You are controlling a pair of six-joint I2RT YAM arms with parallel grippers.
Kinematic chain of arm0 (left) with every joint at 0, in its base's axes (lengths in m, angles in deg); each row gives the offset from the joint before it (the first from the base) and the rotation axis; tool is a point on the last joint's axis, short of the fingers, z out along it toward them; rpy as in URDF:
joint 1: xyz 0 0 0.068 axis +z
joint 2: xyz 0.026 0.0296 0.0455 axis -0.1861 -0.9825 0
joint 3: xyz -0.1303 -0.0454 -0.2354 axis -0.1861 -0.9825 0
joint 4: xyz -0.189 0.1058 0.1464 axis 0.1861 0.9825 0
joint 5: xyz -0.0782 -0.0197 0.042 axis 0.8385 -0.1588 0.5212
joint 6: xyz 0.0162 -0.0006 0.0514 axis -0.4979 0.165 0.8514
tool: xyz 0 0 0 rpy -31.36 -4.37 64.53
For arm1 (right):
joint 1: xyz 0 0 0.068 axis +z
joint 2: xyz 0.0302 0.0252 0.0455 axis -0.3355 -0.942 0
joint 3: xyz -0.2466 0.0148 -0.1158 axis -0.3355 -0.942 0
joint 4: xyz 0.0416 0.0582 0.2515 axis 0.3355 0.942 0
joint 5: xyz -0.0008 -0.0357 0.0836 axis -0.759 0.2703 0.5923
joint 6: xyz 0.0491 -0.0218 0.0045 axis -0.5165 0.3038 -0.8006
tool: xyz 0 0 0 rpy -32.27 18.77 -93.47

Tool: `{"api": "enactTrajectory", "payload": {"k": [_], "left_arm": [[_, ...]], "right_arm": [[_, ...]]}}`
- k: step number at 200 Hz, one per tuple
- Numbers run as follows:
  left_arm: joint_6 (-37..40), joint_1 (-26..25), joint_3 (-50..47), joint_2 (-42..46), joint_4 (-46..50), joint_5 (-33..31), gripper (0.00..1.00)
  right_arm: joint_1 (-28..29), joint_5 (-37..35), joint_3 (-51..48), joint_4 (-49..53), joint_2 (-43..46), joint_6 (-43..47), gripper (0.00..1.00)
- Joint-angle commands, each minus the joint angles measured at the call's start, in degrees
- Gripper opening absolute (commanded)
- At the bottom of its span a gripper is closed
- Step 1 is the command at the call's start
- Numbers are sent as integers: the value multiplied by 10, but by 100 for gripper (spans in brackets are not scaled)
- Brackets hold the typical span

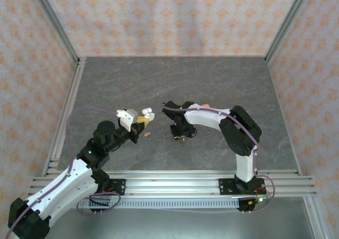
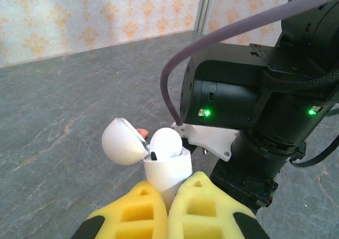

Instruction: Insert wireless bluetooth earbuds into charging case

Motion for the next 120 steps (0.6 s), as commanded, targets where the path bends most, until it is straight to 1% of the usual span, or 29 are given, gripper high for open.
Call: {"api": "enactTrajectory", "payload": {"k": [1,44,120], "left_arm": [[4,-1,15,11,-15,11,0],[9,-2,20,13,-11,19,0],[11,-2,30,-5,-32,24,0]], "right_arm": [[2,0,9,26,0,-8,29],[2,-12,28,42,12,-32,26],[2,-50,48,33,82,-62,24]]}}
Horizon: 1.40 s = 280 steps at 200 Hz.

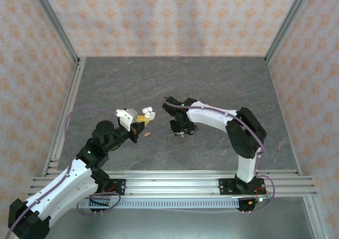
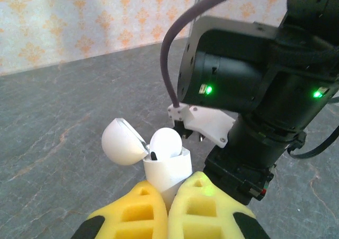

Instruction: Insert wireless bluetooth earbuds into charging case

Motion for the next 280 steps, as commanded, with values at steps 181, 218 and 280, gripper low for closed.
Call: {"api": "enactTrajectory", "payload": {"k": [181,218,280], "left_arm": [[-35,-3,80,-136,-163,102,0],[-34,-2,76,-132,-170,97,0],[-33,-2,94,-129,-168,115,0]], "right_arm": [[2,-26,1,-275,245,-50,22],[3,-5,-21,-331,265,-37,22],[3,28,-33,-369,296,-37,22]]}}
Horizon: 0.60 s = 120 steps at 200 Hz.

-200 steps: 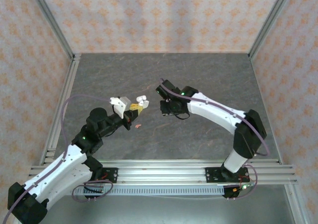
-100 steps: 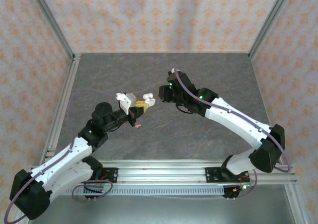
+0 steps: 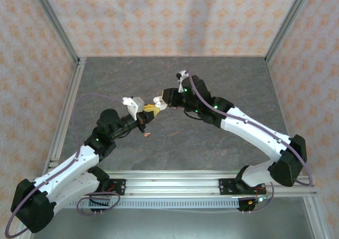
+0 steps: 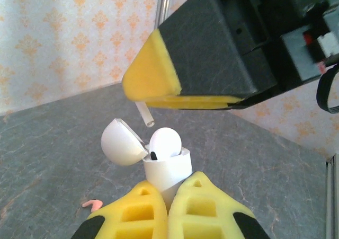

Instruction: Insert wireless bluetooth earbuds into charging case

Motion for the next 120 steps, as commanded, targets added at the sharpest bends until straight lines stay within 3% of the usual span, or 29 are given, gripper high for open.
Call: {"api": "enactTrajectory", "payload": {"k": [1,120], "left_arm": [[0,-1,21,11,-19,22,0],[-37,-2,39,34,-22,33,0]], "right_arm": [[3,17,-5,-39,31,6,22],[3,37,-74,-101,83,0,22]]}}
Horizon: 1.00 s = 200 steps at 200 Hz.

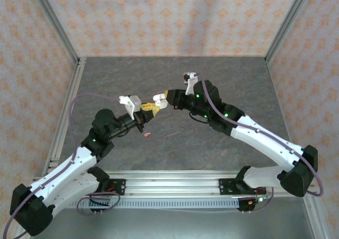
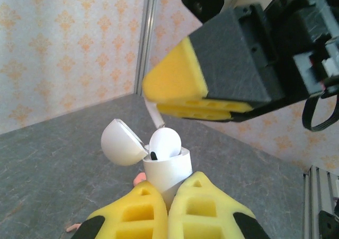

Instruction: Insert wireless bluetooth earbuds into charging case

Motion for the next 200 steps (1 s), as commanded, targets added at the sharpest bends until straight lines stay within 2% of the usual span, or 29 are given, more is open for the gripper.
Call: {"api": "enactTrajectory", "payload": {"k": [1,76,130,200], "left_arm": [[-16,-2,20,9,-23,6,0],[-22,-3,20,14,-30,-4,0],[-39,-2,12,12,-55,-10,0],[-39,-2,8,21,-54,-20,0]], "right_arm": [[2,13,-2,-30,6,1,22],[3,21,-11,-40,0,1,22],[5,24,-64,-103,7,13,22],[8,38,-64,-110,3,41,22]]}}
